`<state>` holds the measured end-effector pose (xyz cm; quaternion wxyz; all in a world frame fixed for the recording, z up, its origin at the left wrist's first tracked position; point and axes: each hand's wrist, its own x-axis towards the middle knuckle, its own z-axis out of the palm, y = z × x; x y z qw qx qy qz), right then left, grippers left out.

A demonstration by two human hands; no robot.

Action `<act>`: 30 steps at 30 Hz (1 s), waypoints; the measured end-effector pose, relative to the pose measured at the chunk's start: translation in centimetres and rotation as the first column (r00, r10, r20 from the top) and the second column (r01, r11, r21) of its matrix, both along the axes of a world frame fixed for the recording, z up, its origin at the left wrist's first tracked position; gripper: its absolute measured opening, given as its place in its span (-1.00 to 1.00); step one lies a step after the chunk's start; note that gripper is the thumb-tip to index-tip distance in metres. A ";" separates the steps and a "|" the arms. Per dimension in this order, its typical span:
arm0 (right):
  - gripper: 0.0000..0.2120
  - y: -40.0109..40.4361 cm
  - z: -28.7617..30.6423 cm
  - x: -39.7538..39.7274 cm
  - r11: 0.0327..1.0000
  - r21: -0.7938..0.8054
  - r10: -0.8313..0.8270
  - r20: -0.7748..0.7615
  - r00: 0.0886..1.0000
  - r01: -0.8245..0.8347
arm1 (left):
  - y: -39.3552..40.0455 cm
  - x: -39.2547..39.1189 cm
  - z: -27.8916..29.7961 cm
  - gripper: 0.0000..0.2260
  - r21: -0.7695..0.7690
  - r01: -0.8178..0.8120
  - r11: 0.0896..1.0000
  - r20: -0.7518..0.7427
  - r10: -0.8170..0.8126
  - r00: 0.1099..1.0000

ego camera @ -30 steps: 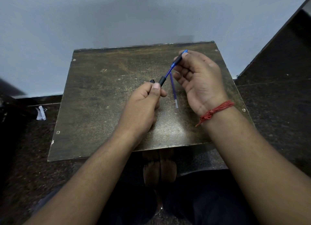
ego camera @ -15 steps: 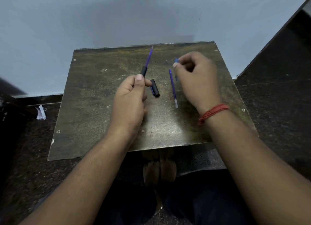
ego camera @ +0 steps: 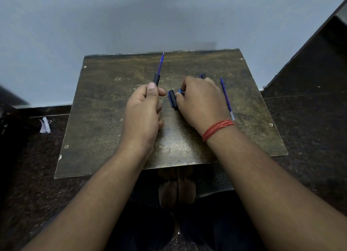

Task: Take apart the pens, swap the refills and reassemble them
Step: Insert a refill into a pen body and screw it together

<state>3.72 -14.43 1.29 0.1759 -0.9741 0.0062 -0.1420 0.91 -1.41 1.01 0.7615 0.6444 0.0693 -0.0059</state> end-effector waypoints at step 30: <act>-0.72 -1.4 1.8 -0.5 0.386 0.921 0.201 -0.034 0.979 -0.047 | -0.8 -0.9 -0.2 -0.71 0.257 0.178 0.950 -0.001 -0.184 0.983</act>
